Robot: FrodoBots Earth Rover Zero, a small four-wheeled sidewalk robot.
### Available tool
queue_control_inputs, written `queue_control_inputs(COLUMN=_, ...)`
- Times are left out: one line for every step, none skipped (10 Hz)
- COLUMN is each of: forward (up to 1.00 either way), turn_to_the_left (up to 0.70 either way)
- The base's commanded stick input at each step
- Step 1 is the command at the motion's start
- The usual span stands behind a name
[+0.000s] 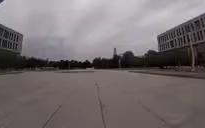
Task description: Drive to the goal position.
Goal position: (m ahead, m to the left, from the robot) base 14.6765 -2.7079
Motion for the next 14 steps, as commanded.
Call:
queue_control_inputs(forward=0.70, turn_to_the_left=0.00)
queue_control_inputs(forward=0.70, turn_to_the_left=0.00)
queue_control_inputs(forward=0.70, turn_to_the_left=0.00)
queue_control_inputs(forward=0.70, turn_to_the_left=-0.01)
queue_control_inputs(forward=0.70, turn_to_the_left=-0.18)
queue_control_inputs(forward=0.70, turn_to_the_left=-0.07)
queue_control_inputs(forward=0.70, turn_to_the_left=0.00)
queue_control_inputs(forward=0.70, turn_to_the_left=0.00)
queue_control_inputs(forward=0.70, turn_to_the_left=-0.02)
queue_control_inputs(forward=0.70, turn_to_the_left=-0.08)
queue_control_inputs(forward=0.70, turn_to_the_left=-0.02)
queue_control_inputs(forward=0.70, turn_to_the_left=-0.02)
queue_control_inputs(forward=0.70, turn_to_the_left=-0.04)
queue_control_inputs(forward=0.70, turn_to_the_left=-0.05)
